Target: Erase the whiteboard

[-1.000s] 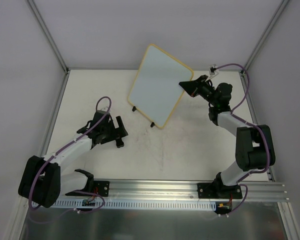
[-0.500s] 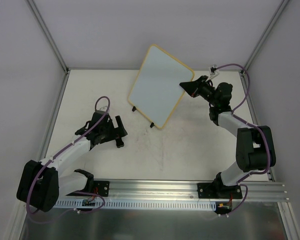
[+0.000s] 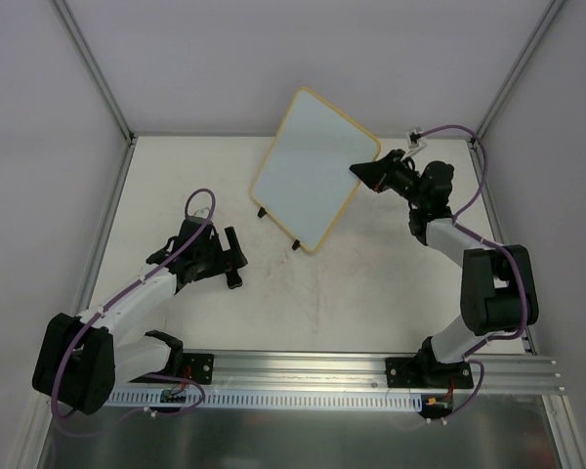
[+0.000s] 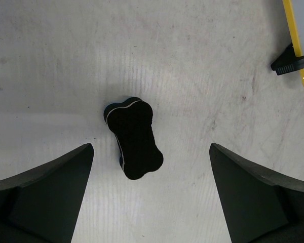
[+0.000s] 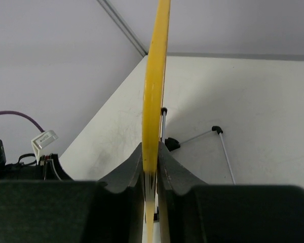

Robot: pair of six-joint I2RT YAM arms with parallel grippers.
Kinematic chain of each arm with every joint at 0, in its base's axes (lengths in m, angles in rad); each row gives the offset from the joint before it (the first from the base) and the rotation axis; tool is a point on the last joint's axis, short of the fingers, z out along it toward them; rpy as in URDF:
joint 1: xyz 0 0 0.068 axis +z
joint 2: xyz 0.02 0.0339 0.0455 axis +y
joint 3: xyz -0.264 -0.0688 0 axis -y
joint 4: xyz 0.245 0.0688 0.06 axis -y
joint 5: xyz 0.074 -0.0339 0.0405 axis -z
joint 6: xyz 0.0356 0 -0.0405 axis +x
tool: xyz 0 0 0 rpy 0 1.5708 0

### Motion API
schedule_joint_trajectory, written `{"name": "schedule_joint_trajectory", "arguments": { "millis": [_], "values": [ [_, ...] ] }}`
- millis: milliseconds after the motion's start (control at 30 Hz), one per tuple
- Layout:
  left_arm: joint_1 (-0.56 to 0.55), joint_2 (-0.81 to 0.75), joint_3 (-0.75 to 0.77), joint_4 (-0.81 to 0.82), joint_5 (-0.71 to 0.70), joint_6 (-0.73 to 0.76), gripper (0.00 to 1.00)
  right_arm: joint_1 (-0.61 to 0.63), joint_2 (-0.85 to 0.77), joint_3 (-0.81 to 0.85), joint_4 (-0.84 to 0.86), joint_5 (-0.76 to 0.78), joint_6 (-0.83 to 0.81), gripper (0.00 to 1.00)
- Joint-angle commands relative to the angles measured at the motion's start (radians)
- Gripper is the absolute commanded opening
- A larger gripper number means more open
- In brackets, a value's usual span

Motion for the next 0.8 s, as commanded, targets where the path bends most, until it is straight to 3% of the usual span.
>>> {"name": "schedule_joint_trajectory", "arguments": {
  "millis": [0,133,700,767],
  "values": [
    [0.012,-0.018,0.018,-0.011,-0.014,0.014,0.99,0.024,0.029,-0.014,-0.076,-0.138,0.001,0.16],
    [0.012,-0.017,0.018,-0.011,-0.013,0.019,0.99,0.021,0.033,-0.016,-0.063,-0.143,0.001,0.28],
    [0.012,-0.02,0.024,-0.011,-0.015,0.022,0.99,0.013,0.059,-0.022,-0.003,-0.151,0.03,0.49],
    [0.012,-0.02,0.025,-0.011,-0.015,0.023,0.99,0.012,0.059,-0.025,-0.003,-0.148,0.03,0.66]
  ]
}}
